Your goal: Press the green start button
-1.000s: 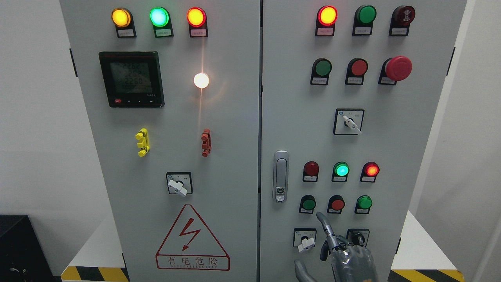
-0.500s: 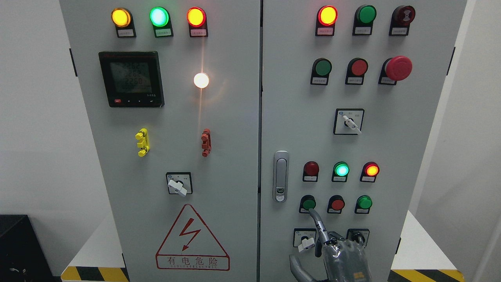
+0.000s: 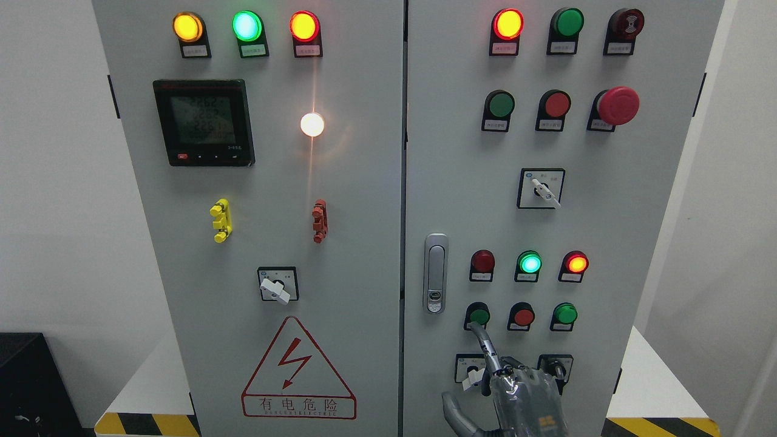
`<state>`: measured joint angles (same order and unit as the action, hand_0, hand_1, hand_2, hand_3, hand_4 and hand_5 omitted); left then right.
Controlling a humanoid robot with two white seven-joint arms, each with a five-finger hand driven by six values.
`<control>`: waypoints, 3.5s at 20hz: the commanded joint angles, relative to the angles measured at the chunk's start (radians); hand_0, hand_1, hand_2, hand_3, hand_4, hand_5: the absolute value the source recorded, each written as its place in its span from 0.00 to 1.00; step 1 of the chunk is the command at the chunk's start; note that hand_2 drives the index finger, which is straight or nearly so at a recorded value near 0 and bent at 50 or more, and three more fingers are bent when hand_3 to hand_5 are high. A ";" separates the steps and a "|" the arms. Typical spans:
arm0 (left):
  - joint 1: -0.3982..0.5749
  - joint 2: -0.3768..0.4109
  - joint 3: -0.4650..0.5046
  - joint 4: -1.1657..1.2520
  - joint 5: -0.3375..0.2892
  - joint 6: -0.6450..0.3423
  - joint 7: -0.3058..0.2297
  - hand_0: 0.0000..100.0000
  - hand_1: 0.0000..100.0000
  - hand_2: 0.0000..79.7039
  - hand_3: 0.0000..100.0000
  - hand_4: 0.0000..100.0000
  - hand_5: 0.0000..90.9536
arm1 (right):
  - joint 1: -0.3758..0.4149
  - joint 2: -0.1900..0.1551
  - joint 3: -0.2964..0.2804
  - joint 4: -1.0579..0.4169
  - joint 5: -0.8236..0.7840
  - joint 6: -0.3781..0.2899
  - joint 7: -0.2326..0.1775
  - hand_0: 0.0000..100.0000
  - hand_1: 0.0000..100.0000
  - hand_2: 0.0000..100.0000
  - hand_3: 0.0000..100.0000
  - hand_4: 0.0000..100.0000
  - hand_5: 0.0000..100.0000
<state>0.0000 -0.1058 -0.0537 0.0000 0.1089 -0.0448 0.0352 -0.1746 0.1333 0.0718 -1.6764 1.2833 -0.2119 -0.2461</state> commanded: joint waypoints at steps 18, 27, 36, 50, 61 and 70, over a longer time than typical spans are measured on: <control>-0.023 0.000 0.000 -0.028 0.000 0.000 0.000 0.12 0.56 0.00 0.00 0.00 0.00 | -0.020 0.000 0.006 0.026 0.002 0.036 0.002 0.40 0.37 0.00 0.84 0.81 0.94; -0.023 0.000 0.000 -0.028 0.000 0.000 0.000 0.12 0.56 0.00 0.00 0.00 0.00 | -0.042 0.002 0.008 0.046 0.002 0.055 0.014 0.40 0.37 0.00 0.84 0.81 0.94; -0.023 0.000 0.000 -0.028 0.000 0.000 0.000 0.12 0.56 0.00 0.00 0.00 0.00 | -0.043 0.002 0.010 0.053 0.002 0.065 0.021 0.41 0.37 0.00 0.84 0.81 0.94; -0.023 0.000 0.000 -0.028 0.000 0.000 0.000 0.12 0.56 0.00 0.00 0.00 0.00 | -0.039 0.003 0.014 0.023 -0.012 0.068 0.024 0.43 0.38 0.00 0.84 0.81 0.94; -0.023 0.000 0.000 -0.028 0.000 0.000 0.000 0.12 0.56 0.00 0.00 0.00 0.00 | 0.023 0.009 0.016 -0.069 -0.062 0.057 0.025 0.48 0.40 0.00 0.85 0.81 0.93; -0.023 0.000 0.000 -0.028 0.000 0.000 0.000 0.12 0.56 0.00 0.00 0.00 0.00 | 0.084 0.008 0.016 -0.146 -0.208 -0.021 0.025 0.54 0.40 0.00 0.82 0.76 0.86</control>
<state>0.0000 -0.1058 -0.0537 0.0000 0.1089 -0.0447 0.0353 -0.1286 0.1411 0.0857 -1.7427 1.1632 -0.2007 -0.2198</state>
